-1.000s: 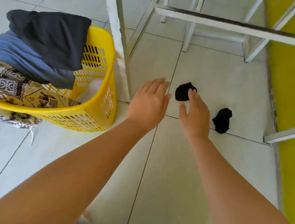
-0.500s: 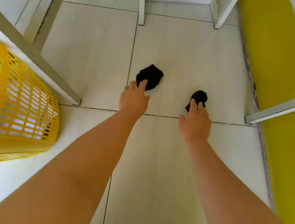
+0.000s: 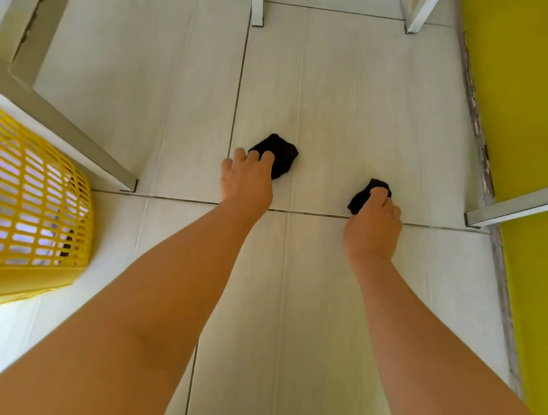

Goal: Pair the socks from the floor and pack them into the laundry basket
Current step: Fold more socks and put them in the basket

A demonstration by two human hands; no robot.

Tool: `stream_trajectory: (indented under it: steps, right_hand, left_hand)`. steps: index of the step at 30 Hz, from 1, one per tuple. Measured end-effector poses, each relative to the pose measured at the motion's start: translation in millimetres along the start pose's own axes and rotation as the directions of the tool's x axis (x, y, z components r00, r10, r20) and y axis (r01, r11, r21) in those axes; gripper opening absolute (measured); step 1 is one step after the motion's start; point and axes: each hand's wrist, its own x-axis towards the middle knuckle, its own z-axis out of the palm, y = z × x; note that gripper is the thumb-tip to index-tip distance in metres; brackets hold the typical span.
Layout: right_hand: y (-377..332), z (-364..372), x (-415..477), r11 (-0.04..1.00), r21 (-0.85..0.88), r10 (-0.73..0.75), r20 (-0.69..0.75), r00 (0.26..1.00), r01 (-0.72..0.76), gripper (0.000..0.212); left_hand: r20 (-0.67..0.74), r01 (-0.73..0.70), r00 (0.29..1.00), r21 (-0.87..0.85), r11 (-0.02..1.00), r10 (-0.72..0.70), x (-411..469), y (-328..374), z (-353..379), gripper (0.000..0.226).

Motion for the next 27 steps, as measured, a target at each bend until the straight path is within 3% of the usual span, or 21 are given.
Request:
stream_trajectory:
  steps: [5,8,13,16,18,20,23,27]
  right_hand:
    - [-13,-15,-5,0.988,0.153,0.032,-0.082,0.996,-0.02,0.025]
    - [-25,-28,-7,0.936,0.353,0.045,-0.12,0.992,0.001,0.02]
    - [-51,-54,-23,0.813,0.581,0.054,-0.015,0.998,-0.035,0.018]
    - [-72,-61,-34,0.742,0.664,0.073,0.057,0.996,-0.093,0.013]
    - [-86,-64,-41,0.631,0.753,0.09,0.168,0.982,-0.187,0.01]
    - [-96,-69,-47,0.419,0.836,0.106,0.341,0.934,-0.353,0.015]
    - [-103,-80,-55,0.139,0.816,0.014,0.565,0.825,-0.561,0.03]
    - [-100,-85,-61,0.054,0.773,-0.071,0.634,0.77,-0.632,0.029]
  left_hand:
    - [-0.049,0.048,0.997,-0.286,0.957,-0.064,-13,-1,-10,0.027]
    - [-0.009,0.142,0.986,-0.485,0.863,-0.167,-17,-2,-26,0.032]
    - [0.054,0.165,0.978,-0.786,0.595,-0.2,-30,-4,-49,0.031]
    - [0.023,0.1,0.99,-0.799,0.593,-0.136,-46,-1,-61,0.03]
    - [-0.007,0.036,0.998,-0.785,0.619,-0.067,-58,1,-67,0.03]
    - [-0.016,-0.032,0.999,-0.752,0.658,0.03,-66,2,-69,0.031]
    - [-0.035,-0.137,0.987,-0.694,0.707,0.157,-79,-4,-70,0.036]
    - [-0.093,-0.236,0.968,-0.654,0.718,0.233,-90,-15,-76,0.037]
